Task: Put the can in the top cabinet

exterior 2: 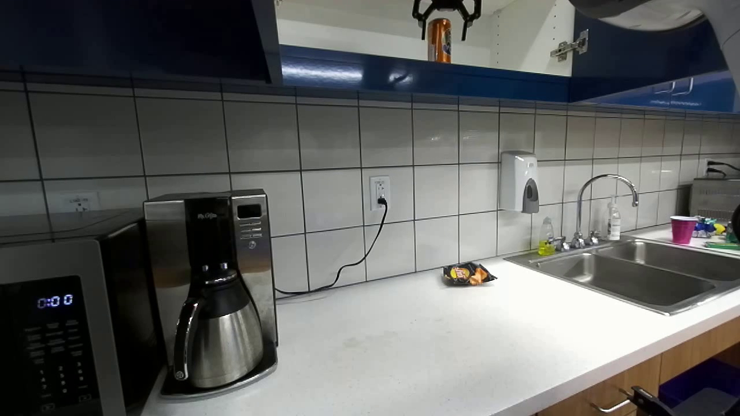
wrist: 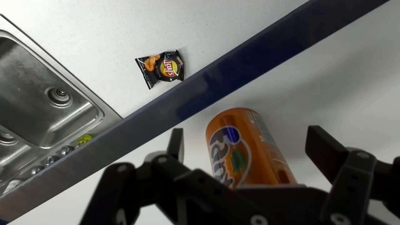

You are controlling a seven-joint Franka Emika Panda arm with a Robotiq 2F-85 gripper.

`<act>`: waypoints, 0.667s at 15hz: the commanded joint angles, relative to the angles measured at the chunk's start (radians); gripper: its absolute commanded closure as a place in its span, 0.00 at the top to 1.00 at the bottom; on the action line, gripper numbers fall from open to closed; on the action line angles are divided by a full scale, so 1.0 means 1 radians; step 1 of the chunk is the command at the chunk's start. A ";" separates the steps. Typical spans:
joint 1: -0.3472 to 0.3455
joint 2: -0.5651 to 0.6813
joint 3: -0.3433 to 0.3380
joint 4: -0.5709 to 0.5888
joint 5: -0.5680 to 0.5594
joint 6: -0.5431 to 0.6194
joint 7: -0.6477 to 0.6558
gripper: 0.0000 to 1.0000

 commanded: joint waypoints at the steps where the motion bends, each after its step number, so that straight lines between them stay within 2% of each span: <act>1: -0.012 -0.039 0.010 -0.009 0.037 -0.057 -0.038 1.00; 10: -0.011 -0.130 0.005 -0.048 0.070 -0.181 -0.088 1.00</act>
